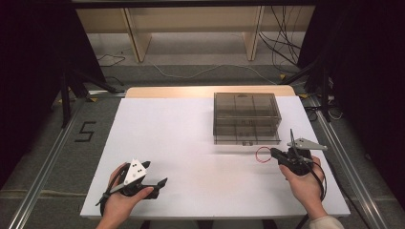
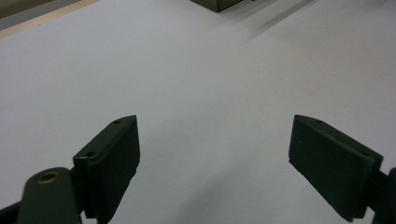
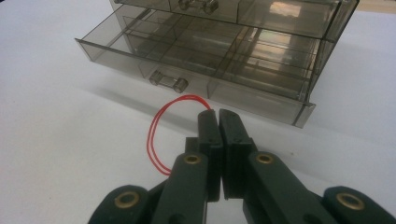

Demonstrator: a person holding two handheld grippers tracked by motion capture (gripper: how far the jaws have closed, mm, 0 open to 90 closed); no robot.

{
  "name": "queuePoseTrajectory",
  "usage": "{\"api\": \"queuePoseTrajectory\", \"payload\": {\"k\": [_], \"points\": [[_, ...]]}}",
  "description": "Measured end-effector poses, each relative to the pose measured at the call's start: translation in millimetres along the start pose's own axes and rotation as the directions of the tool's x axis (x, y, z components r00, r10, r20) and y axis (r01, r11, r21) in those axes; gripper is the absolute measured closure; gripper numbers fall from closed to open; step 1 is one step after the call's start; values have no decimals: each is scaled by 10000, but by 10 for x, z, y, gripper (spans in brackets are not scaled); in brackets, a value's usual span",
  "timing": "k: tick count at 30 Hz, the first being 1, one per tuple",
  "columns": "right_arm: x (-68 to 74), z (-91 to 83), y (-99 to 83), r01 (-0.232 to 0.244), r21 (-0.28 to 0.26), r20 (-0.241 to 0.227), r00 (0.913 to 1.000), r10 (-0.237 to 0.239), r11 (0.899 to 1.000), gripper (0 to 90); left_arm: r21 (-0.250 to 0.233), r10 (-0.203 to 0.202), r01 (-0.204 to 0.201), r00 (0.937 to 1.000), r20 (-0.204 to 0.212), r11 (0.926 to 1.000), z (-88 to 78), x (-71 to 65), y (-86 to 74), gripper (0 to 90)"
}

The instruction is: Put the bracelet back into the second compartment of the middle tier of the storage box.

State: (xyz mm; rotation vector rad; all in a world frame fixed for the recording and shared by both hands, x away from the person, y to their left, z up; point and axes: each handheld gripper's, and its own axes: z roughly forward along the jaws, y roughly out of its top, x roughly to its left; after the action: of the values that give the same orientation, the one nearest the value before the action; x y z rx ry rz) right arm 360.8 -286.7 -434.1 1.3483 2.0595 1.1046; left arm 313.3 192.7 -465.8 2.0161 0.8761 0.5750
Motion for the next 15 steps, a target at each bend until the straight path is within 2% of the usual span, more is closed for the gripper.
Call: {"api": "queuePoseTrajectory", "payload": {"k": [15], "points": [[-17,52,84,3,-174,22,10000,-2,9998,889,-22,-5,5,10000,6,10000,1,-2,2,164]]}}
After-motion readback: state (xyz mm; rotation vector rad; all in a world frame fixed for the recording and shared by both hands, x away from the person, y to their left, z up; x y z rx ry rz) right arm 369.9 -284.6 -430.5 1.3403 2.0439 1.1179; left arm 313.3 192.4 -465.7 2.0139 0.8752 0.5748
